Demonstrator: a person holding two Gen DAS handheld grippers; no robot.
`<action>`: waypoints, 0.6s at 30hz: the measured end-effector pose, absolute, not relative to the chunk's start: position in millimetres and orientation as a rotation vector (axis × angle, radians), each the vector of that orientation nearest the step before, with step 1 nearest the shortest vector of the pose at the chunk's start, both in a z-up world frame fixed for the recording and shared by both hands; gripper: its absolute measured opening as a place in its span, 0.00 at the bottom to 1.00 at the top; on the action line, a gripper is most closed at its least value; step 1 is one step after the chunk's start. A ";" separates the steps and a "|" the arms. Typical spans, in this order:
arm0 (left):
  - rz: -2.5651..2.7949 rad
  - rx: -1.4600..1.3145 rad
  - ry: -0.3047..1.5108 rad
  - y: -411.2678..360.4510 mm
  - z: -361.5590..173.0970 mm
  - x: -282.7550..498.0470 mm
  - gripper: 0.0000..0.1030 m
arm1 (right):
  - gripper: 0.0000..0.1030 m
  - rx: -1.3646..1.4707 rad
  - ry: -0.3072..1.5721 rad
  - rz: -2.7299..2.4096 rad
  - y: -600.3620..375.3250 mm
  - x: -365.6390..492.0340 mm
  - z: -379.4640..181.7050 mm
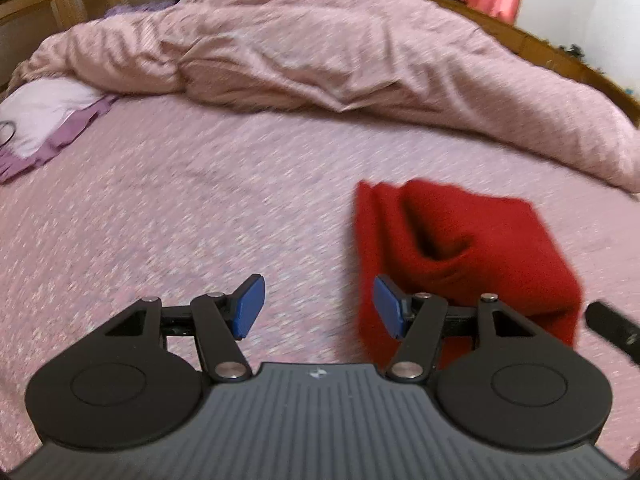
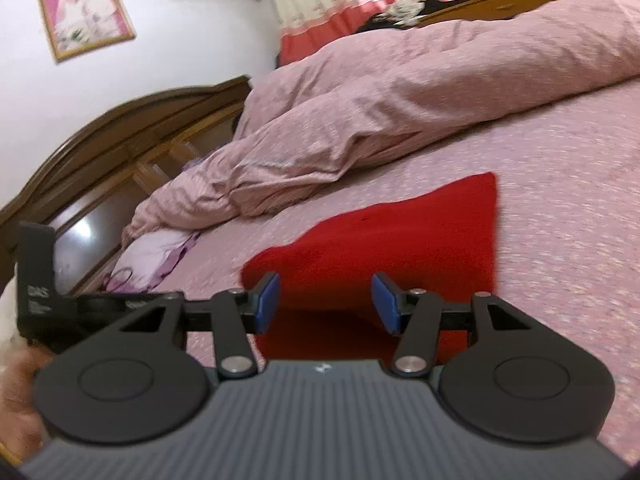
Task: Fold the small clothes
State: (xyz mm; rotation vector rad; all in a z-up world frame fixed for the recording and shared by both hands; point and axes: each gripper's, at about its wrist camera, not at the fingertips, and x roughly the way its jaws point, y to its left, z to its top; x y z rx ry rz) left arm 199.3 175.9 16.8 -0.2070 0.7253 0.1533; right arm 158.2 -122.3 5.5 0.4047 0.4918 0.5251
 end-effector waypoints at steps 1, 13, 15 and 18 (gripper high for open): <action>0.140 -0.208 0.716 171.5 22.0 200.1 0.64 | 0.53 0.413 0.489 0.511 -128.2 157.2 4.5; -0.012 -0.212 0.685 126.0 41.4 232.6 0.64 | 0.56 0.599 0.524 0.401 -173.9 165.2 -21.7; -0.020 -0.209 0.704 121.1 33.1 241.2 0.64 | 0.56 0.620 0.533 0.387 -177.5 163.8 -26.8; -0.025 -0.202 0.724 115.2 18.7 252.2 0.64 | 0.56 0.645 0.539 0.376 -183.1 160.5 -32.6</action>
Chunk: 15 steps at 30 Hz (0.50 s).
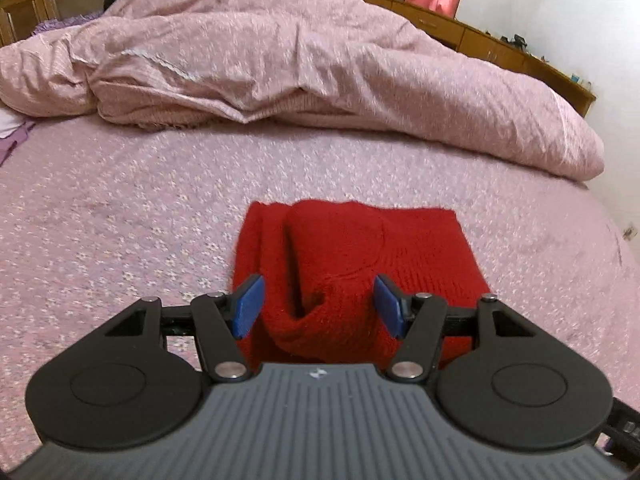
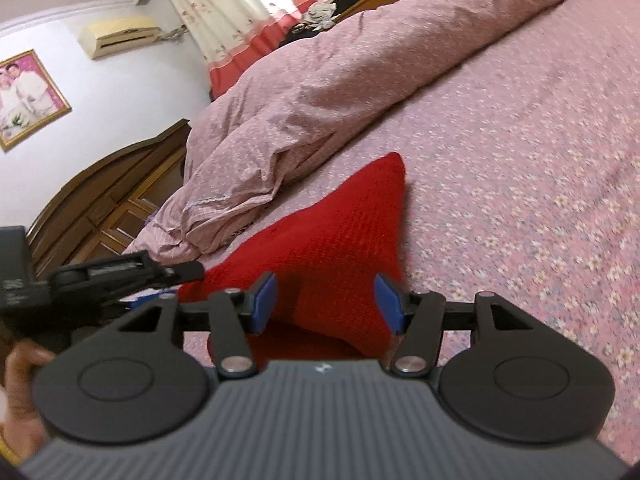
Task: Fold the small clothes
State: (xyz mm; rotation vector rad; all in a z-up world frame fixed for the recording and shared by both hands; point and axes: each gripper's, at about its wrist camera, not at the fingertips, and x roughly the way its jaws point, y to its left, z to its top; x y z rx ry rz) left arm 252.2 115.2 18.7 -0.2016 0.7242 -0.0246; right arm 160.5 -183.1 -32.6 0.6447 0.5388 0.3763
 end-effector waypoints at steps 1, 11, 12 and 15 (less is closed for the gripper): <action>-0.030 -0.206 0.731 113.2 13.8 255.3 0.64 | 0.56 0.649 0.539 0.373 -185.3 159.7 -34.0; -0.018 -0.273 0.760 113.0 -20.2 271.3 0.64 | 0.56 0.683 0.532 0.338 -203.3 155.3 -37.6; -0.019 -0.284 0.760 114.4 -21.2 271.9 0.64 | 0.56 0.685 0.536 0.337 -203.4 155.6 -38.7; -0.026 -0.304 0.749 118.4 -23.9 271.8 0.64 | 0.56 0.705 0.562 0.340 -202.7 156.7 -44.2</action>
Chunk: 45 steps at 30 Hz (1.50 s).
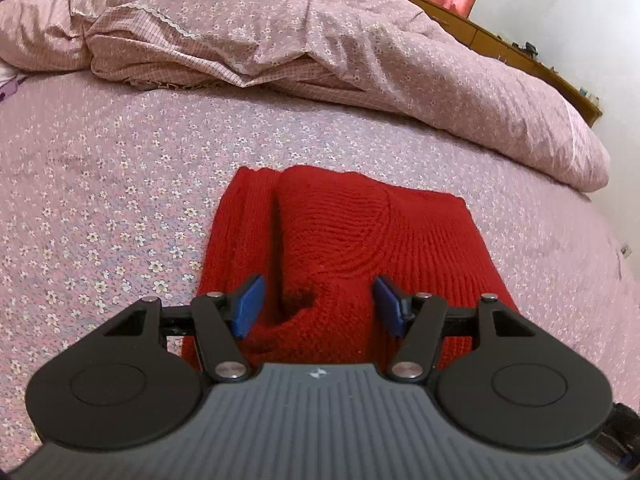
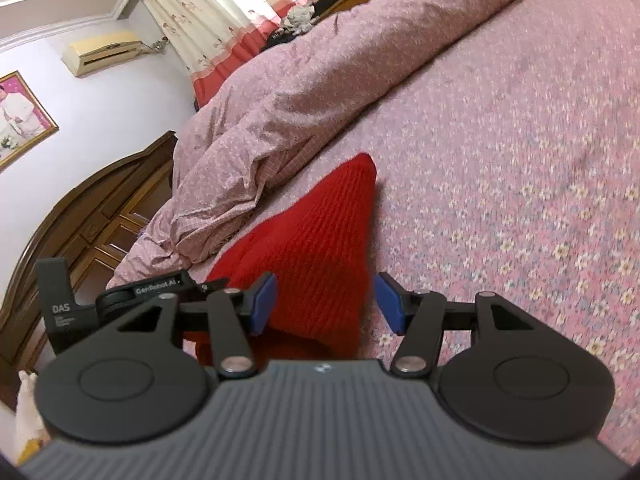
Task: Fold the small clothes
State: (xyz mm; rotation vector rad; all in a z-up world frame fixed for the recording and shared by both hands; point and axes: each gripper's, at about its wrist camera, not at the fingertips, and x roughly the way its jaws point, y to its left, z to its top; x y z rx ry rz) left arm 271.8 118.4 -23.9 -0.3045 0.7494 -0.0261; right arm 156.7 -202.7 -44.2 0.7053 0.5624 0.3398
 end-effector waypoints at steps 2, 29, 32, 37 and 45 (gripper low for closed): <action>-0.039 -0.308 0.742 119.3 -25.4 271.6 0.60 | 0.56 0.718 0.573 0.337 -201.9 158.0 -46.5; 0.031 -0.269 0.661 170.2 -36.1 240.3 0.50 | 0.57 0.580 0.590 0.418 -145.7 202.2 -33.6; 0.069 -0.264 0.678 175.5 -37.1 240.8 0.67 | 0.62 0.528 0.645 0.436 -134.2 216.5 -41.7; 0.054 -0.311 0.703 186.8 -35.9 237.8 0.73 | 0.67 0.492 0.707 0.468 -129.3 217.7 -53.6; 0.007 -0.427 0.747 195.9 -45.4 258.1 0.83 | 0.83 0.538 0.641 0.486 -147.3 235.6 -30.3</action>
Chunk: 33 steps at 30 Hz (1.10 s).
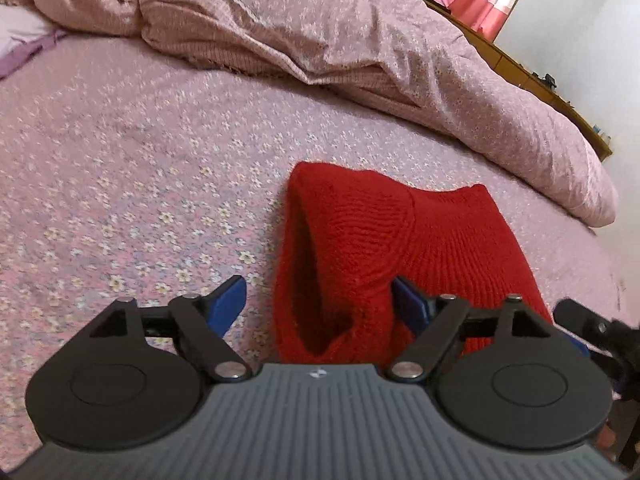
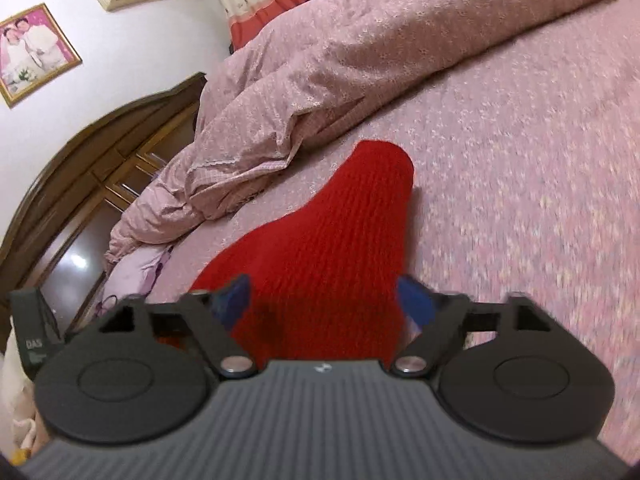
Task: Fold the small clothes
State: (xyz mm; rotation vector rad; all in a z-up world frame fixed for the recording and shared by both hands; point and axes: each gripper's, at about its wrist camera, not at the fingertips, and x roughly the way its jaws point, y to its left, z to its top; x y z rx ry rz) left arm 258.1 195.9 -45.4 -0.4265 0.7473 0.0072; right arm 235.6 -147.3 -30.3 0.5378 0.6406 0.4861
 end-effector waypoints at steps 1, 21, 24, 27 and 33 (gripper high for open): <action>0.000 -0.433 0.750 196.0 -47.5 260.5 0.84 | 0.83 0.524 0.651 0.487 -145.8 242.7 -29.6; -0.245 -0.705 0.808 215.7 -89.3 299.3 0.78 | 0.91 0.646 0.908 0.648 -121.4 320.3 -79.7; -0.272 -0.748 0.800 214.4 -90.1 296.0 0.72 | 0.79 0.668 0.876 0.671 -126.8 313.8 -79.8; -0.290 -0.686 0.773 204.3 -77.9 289.5 0.67 | 0.72 0.722 0.848 0.687 -136.1 305.7 -78.5; -0.307 -0.696 0.778 189.1 -60.9 272.0 0.65 | 0.67 0.752 0.782 0.730 -150.0 279.6 -53.0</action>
